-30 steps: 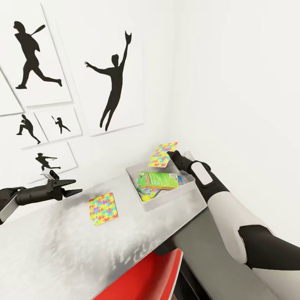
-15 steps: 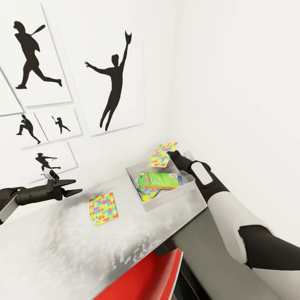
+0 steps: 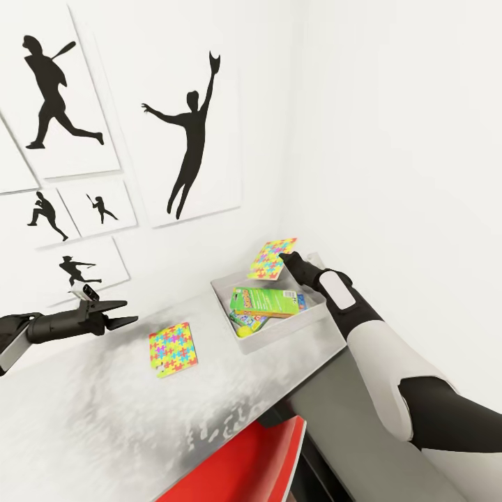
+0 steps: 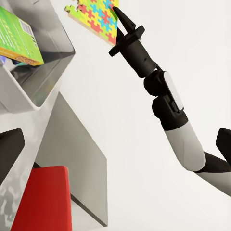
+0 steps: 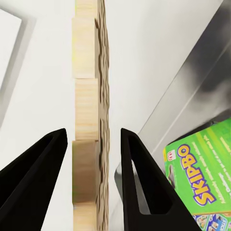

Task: Put all the toys in the child's room - the three board games (two on the bed and one on the table), the two jigsaw puzzles on the table, and the tennis ball on the table - inside the toy box on the table in the child's room.

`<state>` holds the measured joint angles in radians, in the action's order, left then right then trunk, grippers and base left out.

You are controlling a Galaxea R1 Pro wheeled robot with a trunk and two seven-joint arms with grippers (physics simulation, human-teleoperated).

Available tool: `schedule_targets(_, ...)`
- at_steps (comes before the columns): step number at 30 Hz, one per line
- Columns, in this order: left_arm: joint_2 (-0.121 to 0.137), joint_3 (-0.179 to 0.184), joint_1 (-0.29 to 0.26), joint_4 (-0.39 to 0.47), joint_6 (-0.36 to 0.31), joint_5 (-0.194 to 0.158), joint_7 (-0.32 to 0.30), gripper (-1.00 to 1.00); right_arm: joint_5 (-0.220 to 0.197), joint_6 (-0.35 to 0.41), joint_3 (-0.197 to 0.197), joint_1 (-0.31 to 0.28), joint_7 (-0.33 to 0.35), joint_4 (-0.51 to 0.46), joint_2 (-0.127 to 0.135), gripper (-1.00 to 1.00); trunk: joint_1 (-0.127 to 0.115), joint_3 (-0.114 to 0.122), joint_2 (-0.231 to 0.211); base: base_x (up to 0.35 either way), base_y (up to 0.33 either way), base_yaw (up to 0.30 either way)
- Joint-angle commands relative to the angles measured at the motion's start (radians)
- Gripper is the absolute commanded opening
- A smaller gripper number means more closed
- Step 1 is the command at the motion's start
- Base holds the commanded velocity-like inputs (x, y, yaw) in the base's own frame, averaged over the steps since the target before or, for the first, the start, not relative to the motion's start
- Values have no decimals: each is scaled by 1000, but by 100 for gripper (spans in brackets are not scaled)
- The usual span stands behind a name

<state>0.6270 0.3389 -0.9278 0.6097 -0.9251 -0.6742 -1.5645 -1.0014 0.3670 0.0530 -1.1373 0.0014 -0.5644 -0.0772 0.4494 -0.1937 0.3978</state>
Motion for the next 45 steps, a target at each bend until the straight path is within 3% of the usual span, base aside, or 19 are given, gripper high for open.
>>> schedule_targets(1,1,6,-2,-1,-11,-2,-6,100,-2,2,1,-1,0,0,0,-100,1,-2,2,0,0,0)
schedule_targets(33,2,9,-2,33,-12,-3,-6,100,1,25,-2,-5,-12,-1,0,-100,1,-44,2,0,0,0)
schedule_targets(45,14,-1,-36,46,-62,-2,-6,100,1,27,-2,-6,-14,-2,1,-100,1,-64,2,0,0,0)
